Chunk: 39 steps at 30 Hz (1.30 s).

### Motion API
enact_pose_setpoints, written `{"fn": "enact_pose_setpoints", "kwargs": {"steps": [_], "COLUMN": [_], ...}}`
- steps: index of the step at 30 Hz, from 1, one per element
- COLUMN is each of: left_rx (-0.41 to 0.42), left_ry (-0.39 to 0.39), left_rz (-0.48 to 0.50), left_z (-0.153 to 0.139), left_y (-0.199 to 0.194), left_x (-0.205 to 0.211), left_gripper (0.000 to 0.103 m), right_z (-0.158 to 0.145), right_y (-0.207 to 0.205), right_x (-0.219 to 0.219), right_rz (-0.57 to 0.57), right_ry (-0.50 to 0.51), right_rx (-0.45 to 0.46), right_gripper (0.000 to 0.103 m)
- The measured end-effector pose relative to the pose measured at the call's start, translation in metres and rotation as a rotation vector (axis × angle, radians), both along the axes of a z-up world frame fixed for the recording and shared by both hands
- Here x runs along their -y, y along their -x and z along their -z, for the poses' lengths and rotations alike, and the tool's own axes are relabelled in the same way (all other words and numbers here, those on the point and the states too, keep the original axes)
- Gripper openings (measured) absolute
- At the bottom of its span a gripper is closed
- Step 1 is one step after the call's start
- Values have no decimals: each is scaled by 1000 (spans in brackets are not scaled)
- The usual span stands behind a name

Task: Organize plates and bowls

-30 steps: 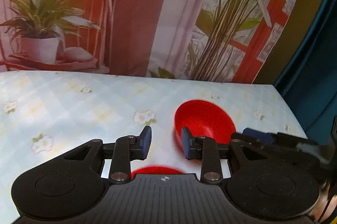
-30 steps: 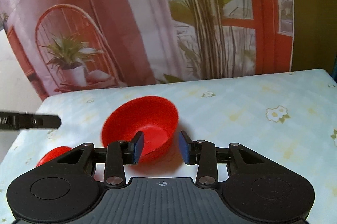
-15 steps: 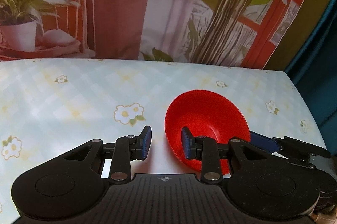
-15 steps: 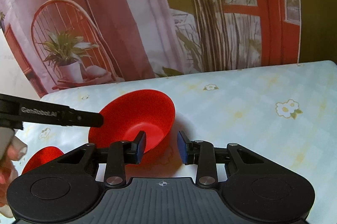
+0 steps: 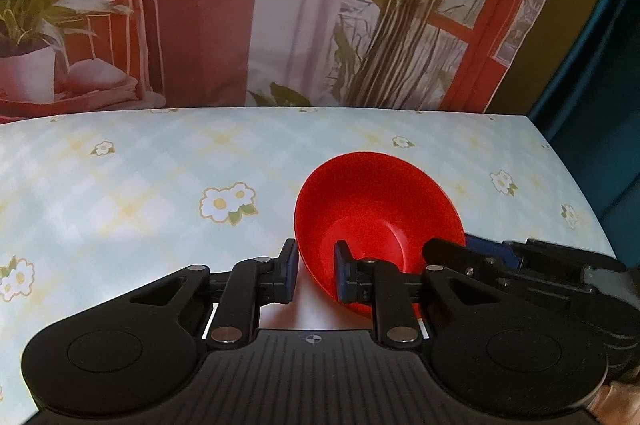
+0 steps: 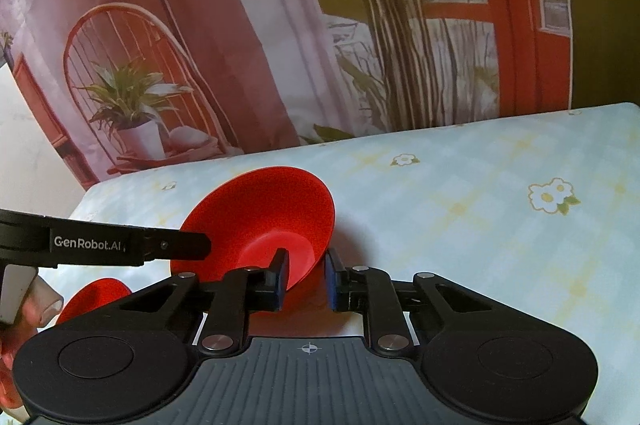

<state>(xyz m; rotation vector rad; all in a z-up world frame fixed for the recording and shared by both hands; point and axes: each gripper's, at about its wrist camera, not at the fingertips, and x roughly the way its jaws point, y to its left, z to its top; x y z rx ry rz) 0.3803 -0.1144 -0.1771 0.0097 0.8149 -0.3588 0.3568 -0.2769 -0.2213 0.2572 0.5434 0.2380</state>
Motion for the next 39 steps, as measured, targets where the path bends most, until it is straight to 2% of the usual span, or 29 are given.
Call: {"fn": "enact_pose_setpoints", "kwargs": {"steps": [25,34,39], "left_rx": [114,170,184], "left_ry": [42,89,111], "left_rz": [43,43,28], "left_z": [-47,-68,-70], "left_y": [64,93,108], "left_x": [-23,-37,-50], "left_gripper": [20,20,20], "right_z": [-48,-78,-88], "right_y": [50,73,81], "right_x": [-15,-28,-38], "right_rz": [-8,-24,-39], "right_ry": [58,99,115], "right_rx": [79,114,122], "right_gripper": [18,18,18]}}
